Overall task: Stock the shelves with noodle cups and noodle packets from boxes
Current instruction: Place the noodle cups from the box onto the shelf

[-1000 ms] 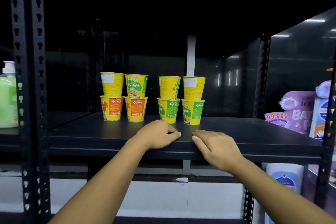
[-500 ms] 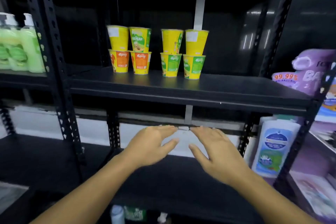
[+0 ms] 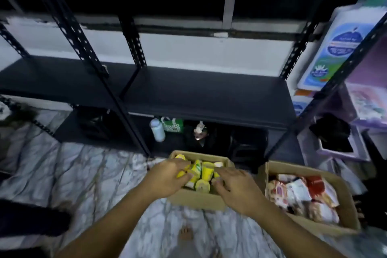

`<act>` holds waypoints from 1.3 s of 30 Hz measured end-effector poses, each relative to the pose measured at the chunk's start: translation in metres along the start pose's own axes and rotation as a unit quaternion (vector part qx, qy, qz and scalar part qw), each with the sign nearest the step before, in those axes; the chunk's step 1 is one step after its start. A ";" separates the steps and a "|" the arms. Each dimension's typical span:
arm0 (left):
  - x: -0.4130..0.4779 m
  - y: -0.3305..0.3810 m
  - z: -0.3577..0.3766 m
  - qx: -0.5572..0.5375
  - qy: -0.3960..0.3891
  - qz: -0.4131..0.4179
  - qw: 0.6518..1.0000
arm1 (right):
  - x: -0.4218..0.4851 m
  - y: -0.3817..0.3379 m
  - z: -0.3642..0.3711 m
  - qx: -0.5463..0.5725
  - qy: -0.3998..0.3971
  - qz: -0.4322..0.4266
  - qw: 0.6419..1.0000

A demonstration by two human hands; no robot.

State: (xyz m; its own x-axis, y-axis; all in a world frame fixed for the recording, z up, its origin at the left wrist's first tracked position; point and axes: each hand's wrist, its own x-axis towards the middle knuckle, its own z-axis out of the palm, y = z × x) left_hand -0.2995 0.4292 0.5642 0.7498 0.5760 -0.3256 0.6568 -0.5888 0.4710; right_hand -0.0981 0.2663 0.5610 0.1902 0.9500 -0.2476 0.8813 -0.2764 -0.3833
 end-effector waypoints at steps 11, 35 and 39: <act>0.014 -0.059 0.081 -0.006 -0.166 -0.078 0.983 | 0.025 0.004 0.100 0.016 -0.164 0.145 0.976; 0.293 -0.257 0.262 0.045 -0.158 -0.004 0.986 | 0.253 0.140 0.338 0.283 -0.076 0.320 0.901; 0.354 -0.302 0.340 0.046 -0.118 0.001 0.992 | 0.309 0.202 0.400 0.230 -0.089 0.303 0.920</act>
State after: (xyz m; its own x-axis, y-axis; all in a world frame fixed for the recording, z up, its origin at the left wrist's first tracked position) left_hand -0.2054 0.6185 0.0283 0.7416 0.4317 -0.5134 0.6518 -0.6447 0.3993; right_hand -0.0344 0.4459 0.0507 0.4761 0.5731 -0.6670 0.3516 -0.8193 -0.4529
